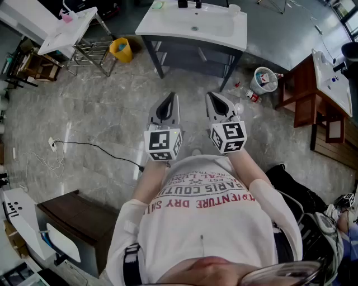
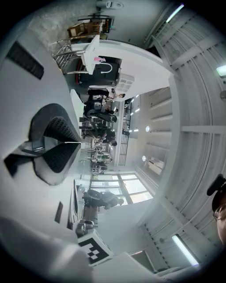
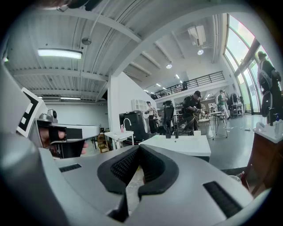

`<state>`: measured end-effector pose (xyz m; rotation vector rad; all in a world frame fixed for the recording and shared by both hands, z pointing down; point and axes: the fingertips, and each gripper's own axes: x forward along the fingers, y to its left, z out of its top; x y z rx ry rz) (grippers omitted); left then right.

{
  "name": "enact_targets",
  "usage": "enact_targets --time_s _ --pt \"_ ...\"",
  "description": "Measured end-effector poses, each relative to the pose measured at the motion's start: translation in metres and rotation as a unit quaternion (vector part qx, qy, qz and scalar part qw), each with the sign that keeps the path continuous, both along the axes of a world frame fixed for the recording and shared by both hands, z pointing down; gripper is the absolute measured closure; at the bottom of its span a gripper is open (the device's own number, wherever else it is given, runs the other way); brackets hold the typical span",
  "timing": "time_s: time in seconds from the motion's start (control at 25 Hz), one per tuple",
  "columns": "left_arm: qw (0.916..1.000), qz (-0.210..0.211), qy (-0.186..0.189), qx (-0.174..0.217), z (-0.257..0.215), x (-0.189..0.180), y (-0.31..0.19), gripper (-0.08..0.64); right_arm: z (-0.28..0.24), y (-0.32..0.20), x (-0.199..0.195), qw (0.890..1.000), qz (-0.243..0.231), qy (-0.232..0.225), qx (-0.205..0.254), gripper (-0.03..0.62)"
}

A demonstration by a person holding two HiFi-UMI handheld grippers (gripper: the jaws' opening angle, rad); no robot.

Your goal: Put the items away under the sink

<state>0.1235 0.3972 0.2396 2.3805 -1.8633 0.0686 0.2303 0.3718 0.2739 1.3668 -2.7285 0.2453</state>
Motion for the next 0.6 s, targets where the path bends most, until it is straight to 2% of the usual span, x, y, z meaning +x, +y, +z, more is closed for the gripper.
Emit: enact_targets --time_s 0.32,0.6 --pt "1.0 -0.007 0.002 -0.003 0.003 0.004 -0.013 0.532 0.002 -0.012 0.004 1.0 -0.004 -0.002 -0.002 0.568" --pt "0.9999 -0.014 -0.001 -0.01 0.007 0.008 -0.028 0.532 0.001 -0.031 0.014 1.0 0.008 -0.028 -0.003 0.568"
